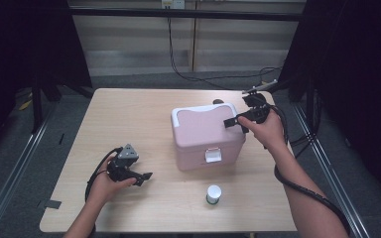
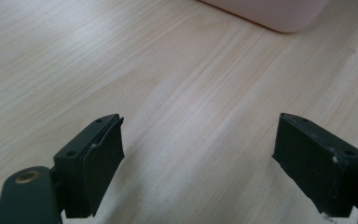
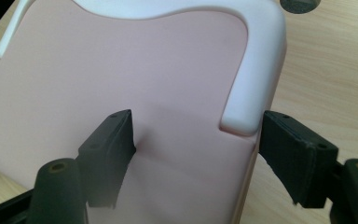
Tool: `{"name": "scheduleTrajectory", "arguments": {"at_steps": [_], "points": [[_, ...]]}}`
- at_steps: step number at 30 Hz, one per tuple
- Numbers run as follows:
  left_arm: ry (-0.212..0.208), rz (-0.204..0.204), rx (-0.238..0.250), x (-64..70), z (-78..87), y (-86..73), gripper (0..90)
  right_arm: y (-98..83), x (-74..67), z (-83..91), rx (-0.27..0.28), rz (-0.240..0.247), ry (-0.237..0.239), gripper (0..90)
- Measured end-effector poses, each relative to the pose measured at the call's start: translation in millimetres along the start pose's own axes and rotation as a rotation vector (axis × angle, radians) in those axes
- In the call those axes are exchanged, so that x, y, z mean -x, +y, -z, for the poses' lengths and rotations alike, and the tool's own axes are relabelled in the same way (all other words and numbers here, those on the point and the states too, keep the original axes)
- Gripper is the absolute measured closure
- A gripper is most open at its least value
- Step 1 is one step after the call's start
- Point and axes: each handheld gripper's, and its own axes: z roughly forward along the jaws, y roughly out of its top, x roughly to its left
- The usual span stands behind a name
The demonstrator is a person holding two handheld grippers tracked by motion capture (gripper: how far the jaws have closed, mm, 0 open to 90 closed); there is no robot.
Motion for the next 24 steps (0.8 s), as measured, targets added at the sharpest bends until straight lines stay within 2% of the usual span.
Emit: {"name": "scheduleTrajectory", "arguments": {"at_steps": [11, 15, 18, 20, 24], "points": [[-0.013, 0.008, 0.0, -0.6, 3.2, 0.9, 15.2, -4.9, -23.5, -0.7, -0.025, 0.038, -0.003, 25.7], [-0.015, 0.005, -0.007, -1.2, 5.9, 0.1, 15.3, -7.1, -33.1, -1.4, -0.038, 0.053, 0.008, 25.5], [-0.021, 0.021, -0.006, -2.3, 8.8, -0.6, 15.3, -8.9, -39.9, -1.9, -0.042, 0.082, 0.017, 25.2], [-0.011, 0.019, -0.002, -4.2, 10.6, -0.9, 15.3, -10.4, -44.1, -2.3, -0.041, 0.097, 0.025, 25.2], [-0.012, 0.028, 0.001, -5.8, 11.4, -1.5, 15.4, -13.1, -50.4, -2.4, -0.046, 0.105, 0.039, 25.0]]}}
